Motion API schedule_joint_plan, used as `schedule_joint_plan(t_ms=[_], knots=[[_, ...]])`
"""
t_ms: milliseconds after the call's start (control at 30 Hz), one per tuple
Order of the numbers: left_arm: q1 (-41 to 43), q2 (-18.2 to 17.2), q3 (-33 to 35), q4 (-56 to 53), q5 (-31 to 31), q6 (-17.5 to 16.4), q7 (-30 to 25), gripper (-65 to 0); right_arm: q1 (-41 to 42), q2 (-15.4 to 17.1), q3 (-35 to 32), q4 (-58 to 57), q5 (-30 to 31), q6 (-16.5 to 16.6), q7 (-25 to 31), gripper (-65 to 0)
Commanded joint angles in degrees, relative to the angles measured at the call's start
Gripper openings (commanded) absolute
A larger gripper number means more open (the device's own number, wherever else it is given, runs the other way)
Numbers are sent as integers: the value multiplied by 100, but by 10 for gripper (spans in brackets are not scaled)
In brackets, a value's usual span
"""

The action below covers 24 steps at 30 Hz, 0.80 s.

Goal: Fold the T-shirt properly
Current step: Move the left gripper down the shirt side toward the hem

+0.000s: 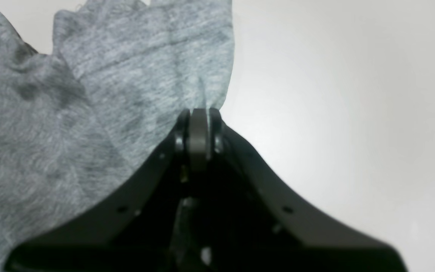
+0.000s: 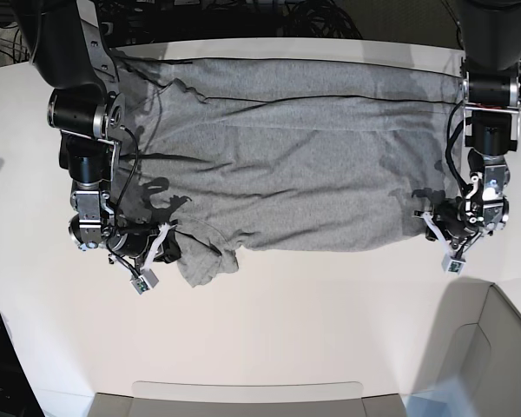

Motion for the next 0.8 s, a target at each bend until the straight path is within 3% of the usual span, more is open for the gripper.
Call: schedule_joint_plan(t_ms=[0, 100, 367, 567, 767], knots=[[190, 69, 51, -112, 339, -37, 643, -550, -15, 50, -42, -47, -450, 67, -549, -650], [207, 69, 24, -112, 330, -20, 652, -650, -15, 50, -42, -47, -450, 67, -549, -650], [216, 42, -64, 20, 304, -46, 775, -650, -15, 50, -42, -47, -450, 67, -549, -650], [577, 42, -1206, 1259, 321, -46, 1276, -650, -15, 50, -42, -47, -450, 67, -540, -650], [1025, 42, -1444, 2833, 339, -55, 1935, -650, -15, 50, -42, -47, -450, 67, -522, -650]])
